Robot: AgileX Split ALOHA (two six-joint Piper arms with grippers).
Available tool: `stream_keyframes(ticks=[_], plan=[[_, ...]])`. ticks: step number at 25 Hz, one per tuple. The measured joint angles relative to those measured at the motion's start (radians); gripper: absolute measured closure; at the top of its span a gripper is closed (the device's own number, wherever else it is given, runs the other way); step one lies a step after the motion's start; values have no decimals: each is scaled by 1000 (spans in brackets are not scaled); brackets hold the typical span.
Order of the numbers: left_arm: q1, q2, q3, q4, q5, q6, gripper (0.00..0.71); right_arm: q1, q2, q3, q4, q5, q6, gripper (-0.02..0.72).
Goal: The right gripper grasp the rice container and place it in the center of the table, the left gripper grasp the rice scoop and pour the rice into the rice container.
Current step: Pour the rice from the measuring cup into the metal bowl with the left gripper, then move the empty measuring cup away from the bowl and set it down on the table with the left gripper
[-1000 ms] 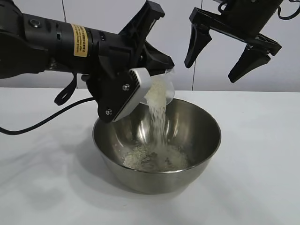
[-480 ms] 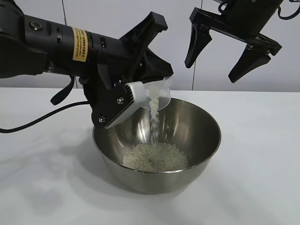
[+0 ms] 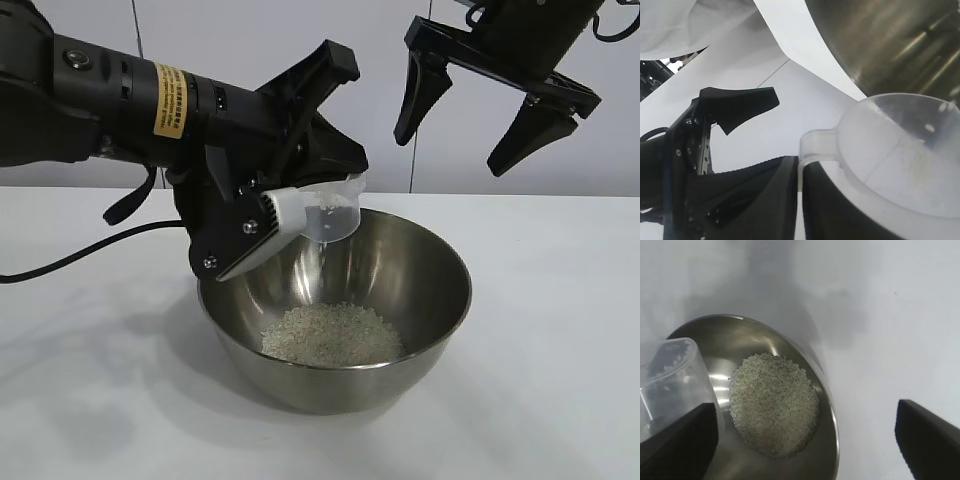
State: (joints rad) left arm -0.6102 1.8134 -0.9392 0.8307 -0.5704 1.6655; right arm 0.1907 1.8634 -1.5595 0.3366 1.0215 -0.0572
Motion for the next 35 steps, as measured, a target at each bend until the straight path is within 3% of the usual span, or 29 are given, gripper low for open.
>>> stream_keyframes(ticks=[4,10,16,19,23,27,30,35], plan=[[0,0,1,-52,-43,-194,698,0,0,0,-1,0,0,43],[0,0,73,-178,-267,-459,698,0,0,0,-1,-1,0,43],[0,0,195,-450,-446,-646,698,0,0,0,8,-22,0,43],[0,0,228,-622,-537,-852,698,0,0,0,11,-23,0,43],[0,-1,234,-884,-559,-1183,698,0,0,0,12,-25,0,43],[0,-27,257,-1058,-559,-1314,698,0,0,0,12,-25,0,43],[26,-62,299,-1076,-563,-1331,698,0,0,0,12,-26,1,43],[123,-75,404,-1078,-568,-1384,698,0,0,0,12,-26,1,43]])
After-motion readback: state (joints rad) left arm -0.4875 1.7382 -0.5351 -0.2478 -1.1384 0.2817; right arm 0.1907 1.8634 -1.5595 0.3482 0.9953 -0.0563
